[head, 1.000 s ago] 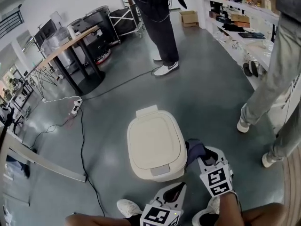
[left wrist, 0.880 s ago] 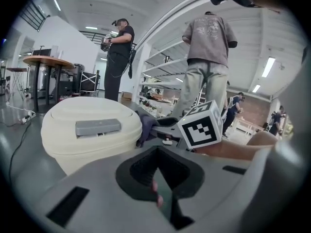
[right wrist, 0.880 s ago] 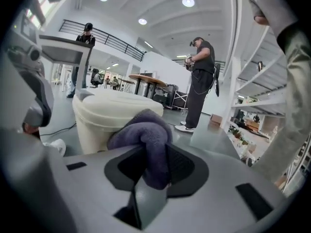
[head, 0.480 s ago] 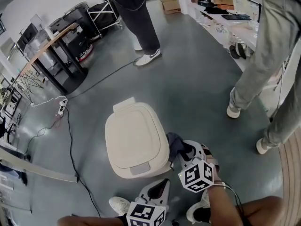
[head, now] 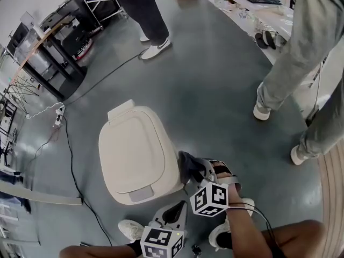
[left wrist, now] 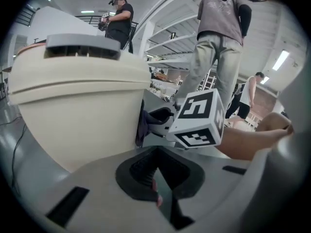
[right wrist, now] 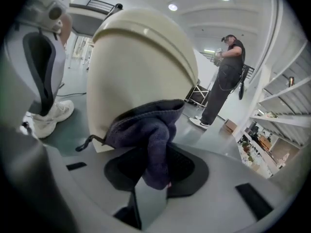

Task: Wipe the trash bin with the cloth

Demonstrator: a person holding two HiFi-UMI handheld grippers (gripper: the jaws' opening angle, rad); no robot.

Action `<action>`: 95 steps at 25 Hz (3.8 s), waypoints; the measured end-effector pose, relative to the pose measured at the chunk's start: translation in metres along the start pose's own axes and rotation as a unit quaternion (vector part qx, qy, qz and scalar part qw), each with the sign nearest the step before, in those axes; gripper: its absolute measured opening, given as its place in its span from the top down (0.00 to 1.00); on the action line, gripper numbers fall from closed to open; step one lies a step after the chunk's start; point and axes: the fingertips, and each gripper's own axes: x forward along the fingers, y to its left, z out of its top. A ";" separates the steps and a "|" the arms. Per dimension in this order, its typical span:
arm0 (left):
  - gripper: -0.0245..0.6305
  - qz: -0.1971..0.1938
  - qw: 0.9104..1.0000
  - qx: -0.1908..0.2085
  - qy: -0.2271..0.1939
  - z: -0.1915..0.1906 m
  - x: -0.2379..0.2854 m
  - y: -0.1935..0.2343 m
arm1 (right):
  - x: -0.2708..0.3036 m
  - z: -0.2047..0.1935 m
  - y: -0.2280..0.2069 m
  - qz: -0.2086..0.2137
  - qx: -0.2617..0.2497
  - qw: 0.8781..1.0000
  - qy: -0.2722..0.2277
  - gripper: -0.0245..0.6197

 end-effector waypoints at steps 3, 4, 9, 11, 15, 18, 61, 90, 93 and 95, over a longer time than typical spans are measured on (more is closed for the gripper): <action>0.96 -0.004 1.000 0.001 0.012 -0.006 0.008 -0.005 | 0.016 -0.017 0.013 0.023 -0.041 0.999 0.018 0.80; 0.96 -0.005 1.000 0.000 0.016 -0.008 0.010 -0.005 | 0.022 -0.022 0.016 0.030 -0.050 0.998 0.022 0.80; 0.96 -0.005 0.999 -0.009 0.031 -0.019 0.018 -0.002 | 0.043 -0.044 0.033 0.070 -0.082 0.993 0.048 0.80; 0.96 -0.005 0.999 -0.011 0.035 -0.022 0.022 -0.004 | 0.049 -0.055 0.040 0.085 -0.089 0.990 0.062 0.80; 0.96 -0.007 0.999 -0.007 0.039 -0.026 0.026 -0.004 | 0.062 -0.076 0.057 0.110 -0.097 0.985 0.086 0.80; 0.96 -0.004 0.999 -0.010 0.042 -0.029 0.028 -0.001 | 0.065 -0.084 0.062 0.116 -0.096 0.984 0.097 0.80; 0.96 0.000 0.999 0.010 0.048 -0.036 0.041 0.001 | 0.066 0.016 -0.055 0.045 0.246 0.964 -0.088 0.80; 0.96 0.000 0.999 0.006 0.042 -0.033 0.038 0.008 | 0.089 -0.014 -0.060 0.021 0.244 0.968 -0.043 0.80; 0.96 -0.004 0.999 0.008 0.041 -0.033 0.038 0.007 | 0.063 0.023 -0.095 0.000 0.236 0.966 -0.108 0.80; 0.96 -0.006 0.999 0.009 0.043 -0.035 0.038 0.007 | 0.050 0.049 -0.107 -0.008 0.213 0.966 -0.145 0.80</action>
